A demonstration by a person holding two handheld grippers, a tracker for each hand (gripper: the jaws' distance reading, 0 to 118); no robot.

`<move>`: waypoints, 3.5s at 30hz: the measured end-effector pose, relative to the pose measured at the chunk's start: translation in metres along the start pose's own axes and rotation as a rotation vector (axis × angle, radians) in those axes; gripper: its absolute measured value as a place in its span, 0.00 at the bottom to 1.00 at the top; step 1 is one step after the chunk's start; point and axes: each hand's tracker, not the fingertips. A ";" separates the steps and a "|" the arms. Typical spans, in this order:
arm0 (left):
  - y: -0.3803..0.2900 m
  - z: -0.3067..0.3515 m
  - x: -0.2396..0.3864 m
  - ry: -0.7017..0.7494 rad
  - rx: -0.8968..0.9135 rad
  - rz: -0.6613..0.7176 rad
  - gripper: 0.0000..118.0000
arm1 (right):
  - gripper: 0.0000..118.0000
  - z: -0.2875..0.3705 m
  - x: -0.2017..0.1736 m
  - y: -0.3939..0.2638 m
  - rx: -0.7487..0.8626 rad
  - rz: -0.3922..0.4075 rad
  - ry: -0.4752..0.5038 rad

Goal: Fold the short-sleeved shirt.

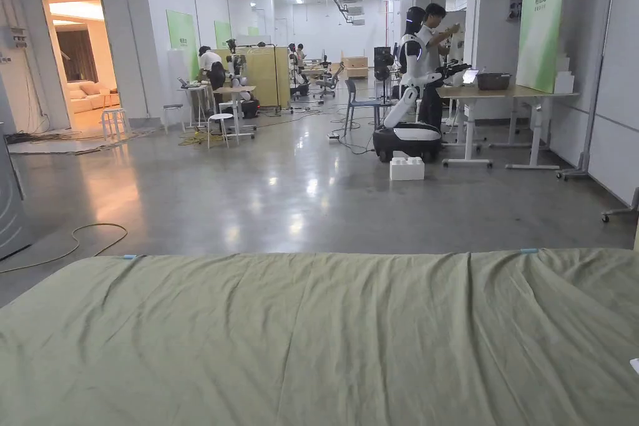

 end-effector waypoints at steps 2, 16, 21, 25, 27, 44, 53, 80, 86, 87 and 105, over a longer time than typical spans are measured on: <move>0.000 0.000 0.000 0.003 -0.002 -0.004 0.00 | 0.00 0.000 -0.001 0.001 0.002 0.028 -0.010; 0.001 0.000 0.000 -0.009 -0.006 0.003 0.00 | 0.00 0.000 0.000 -0.001 -0.010 0.003 -0.002; 0.001 0.001 -0.002 -0.005 -0.010 0.012 0.00 | 0.00 0.000 0.001 -0.002 -0.009 0.003 -0.004; 0.000 0.000 -0.004 -0.002 -0.016 0.017 0.00 | 0.00 -0.001 0.001 -0.003 -0.012 -0.003 -0.005; -0.001 -0.001 -0.006 -0.007 -0.018 0.029 0.00 | 0.00 -0.002 0.002 -0.005 -0.015 -0.007 -0.006; -0.096 -0.066 -0.165 0.054 -0.539 0.109 0.81 | 0.00 -0.022 0.008 -0.062 -0.249 -0.092 0.006; -0.227 -0.172 -0.241 0.153 -0.750 0.260 0.81 | 0.00 -0.031 0.004 -0.078 -0.354 -0.044 0.004; -0.093 -0.275 -0.036 -0.350 -0.493 0.144 0.03 | 0.00 0.018 0.047 -0.090 -0.384 -0.219 -0.136; -0.162 -0.250 0.159 -0.719 -0.634 0.131 0.03 | 0.00 0.043 0.054 -0.084 -0.379 -0.178 -0.179; -0.177 -0.239 0.187 -0.775 -0.693 0.158 0.03 | 0.00 0.049 0.057 -0.084 -0.383 -0.168 -0.193; -0.116 -0.105 0.142 -0.600 -0.419 0.219 0.68 | 0.00 0.057 0.066 -0.097 -0.373 -0.152 -0.167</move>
